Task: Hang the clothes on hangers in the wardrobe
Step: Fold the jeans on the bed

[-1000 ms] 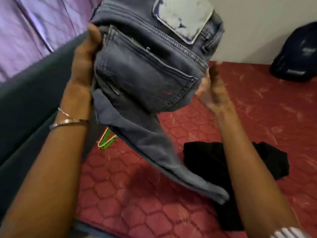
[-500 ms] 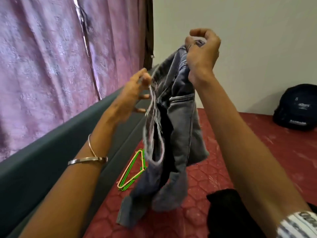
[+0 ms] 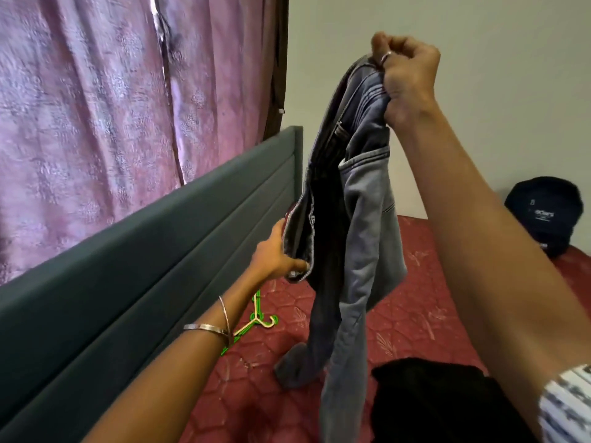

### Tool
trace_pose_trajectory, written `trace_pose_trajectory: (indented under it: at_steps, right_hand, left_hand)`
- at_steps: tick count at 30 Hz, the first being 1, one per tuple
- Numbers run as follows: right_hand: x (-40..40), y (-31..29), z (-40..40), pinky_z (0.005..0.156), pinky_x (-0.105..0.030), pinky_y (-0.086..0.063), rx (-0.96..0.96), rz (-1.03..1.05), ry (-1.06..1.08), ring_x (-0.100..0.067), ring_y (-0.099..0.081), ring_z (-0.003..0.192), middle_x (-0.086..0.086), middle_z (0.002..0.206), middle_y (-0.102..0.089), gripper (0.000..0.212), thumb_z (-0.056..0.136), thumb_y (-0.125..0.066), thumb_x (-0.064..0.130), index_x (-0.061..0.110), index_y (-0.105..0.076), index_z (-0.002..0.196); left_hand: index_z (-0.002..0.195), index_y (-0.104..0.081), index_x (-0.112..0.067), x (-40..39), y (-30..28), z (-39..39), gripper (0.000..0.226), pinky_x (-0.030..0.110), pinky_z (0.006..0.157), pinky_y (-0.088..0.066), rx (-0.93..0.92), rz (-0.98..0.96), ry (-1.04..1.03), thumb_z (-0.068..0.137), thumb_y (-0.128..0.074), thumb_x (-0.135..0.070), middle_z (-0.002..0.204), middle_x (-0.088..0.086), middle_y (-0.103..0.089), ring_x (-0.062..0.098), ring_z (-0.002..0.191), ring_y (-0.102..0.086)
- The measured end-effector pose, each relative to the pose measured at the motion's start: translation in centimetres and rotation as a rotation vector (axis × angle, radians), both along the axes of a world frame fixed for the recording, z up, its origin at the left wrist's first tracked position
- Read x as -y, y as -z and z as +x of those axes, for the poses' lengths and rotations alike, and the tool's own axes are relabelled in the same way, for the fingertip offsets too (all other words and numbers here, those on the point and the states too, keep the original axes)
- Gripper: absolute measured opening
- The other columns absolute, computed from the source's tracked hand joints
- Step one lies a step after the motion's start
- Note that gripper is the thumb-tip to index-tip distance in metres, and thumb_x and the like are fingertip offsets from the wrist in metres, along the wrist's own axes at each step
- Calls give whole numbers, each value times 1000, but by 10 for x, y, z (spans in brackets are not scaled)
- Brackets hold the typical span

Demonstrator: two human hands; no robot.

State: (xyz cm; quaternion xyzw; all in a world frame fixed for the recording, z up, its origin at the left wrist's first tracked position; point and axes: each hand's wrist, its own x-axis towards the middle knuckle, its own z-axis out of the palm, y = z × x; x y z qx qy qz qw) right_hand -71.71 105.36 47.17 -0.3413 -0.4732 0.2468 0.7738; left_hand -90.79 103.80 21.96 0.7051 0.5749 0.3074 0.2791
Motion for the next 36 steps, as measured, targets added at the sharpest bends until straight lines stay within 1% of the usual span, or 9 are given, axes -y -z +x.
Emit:
trace_pose_trajectory:
  at_steps: [4, 8, 10, 13, 15, 19, 23, 27, 36]
  right_hand:
    - [-6, 6, 15, 65, -29, -52, -49, 12, -67, -15, -55, 59, -5, 63, -62, 17, 83, -71, 3, 7, -64, 69]
    - [-13, 11, 43, 63, -28, -52, -71, -1, -40, -14, -55, 58, -3, 60, -61, 19, 83, -72, 4, 7, -63, 66]
    - [-16, 13, 58, 63, -29, -51, -78, -4, -40, -16, -53, 58, -2, 58, -60, 20, 83, -72, 3, 6, -63, 65]
    - [-19, 18, 69, 64, -29, -52, -93, 2, -50, -17, -54, 59, -4, 58, -61, 18, 82, -72, 3, 3, -64, 66]
    - [-20, 18, 73, 64, -30, -52, -103, 15, -68, -17, -54, 61, -6, 61, -61, 17, 82, -73, 3, 0, -64, 68]
    - [-18, 22, 84, 62, -29, -53, -118, 9, -90, -17, -55, 59, -8, 62, -61, 16, 83, -72, 4, -1, -64, 70]
    - [-12, 35, 110, 58, -27, -52, -139, -19, -68, -14, -57, 53, -5, 58, -62, 20, 80, -76, 10, 1, -62, 69]
    - [2, 54, 143, 55, -26, -50, -62, -90, -81, -13, -56, 50, -1, 54, -62, 36, 59, -85, 32, 7, -60, 65]
    - [10, 93, 210, 58, -21, -48, 178, -166, -142, -5, -57, 58, 10, 61, -67, 52, 37, -89, 57, 16, -72, 63]
  left_hand:
    - [149, -2, -40, 20, 32, 34, 118, 26, 84, -52, 310, 382, 46, 68, -81, -7, 120, 2, -57, 18, 97, -62]
    - [138, -39, -45, 26, 59, 42, 77, 33, 85, -56, -27, 800, 180, 83, -64, 3, 142, 7, -23, 19, 106, -59]
    - [136, -50, -27, 25, 59, 42, 46, 38, 93, -52, -91, 733, 219, 91, -58, -21, 140, 14, -28, 27, 115, -54]
    - [145, -34, -5, 19, 49, 43, 84, 35, 106, -36, -307, 557, 312, 81, -60, -54, 143, 22, -28, 37, 122, -48]
    - [144, -28, -1, 20, 44, 44, 96, 37, 100, -41, -451, 497, 275, 73, -74, -47, 144, 20, -27, 38, 118, -50]
    - [112, -49, -7, 20, 31, 46, 24, 45, 77, -46, -560, 558, 22, 94, -50, -23, 119, 18, -50, 39, 98, -56]
    - [76, -67, -4, -10, 4, 14, 26, 23, 73, -49, -117, 525, -25, 71, -62, -28, 91, 13, -53, 26, 75, -60]
    - [73, -67, -3, -7, -53, -22, 30, 18, 59, -53, 482, 70, 232, 49, -77, -15, 73, 4, -60, 7, 65, -63]
    - [72, -77, -16, -11, -111, -67, 36, 14, 59, -52, 210, -61, 437, 36, -75, -21, 68, -5, -71, 1, 63, -62]
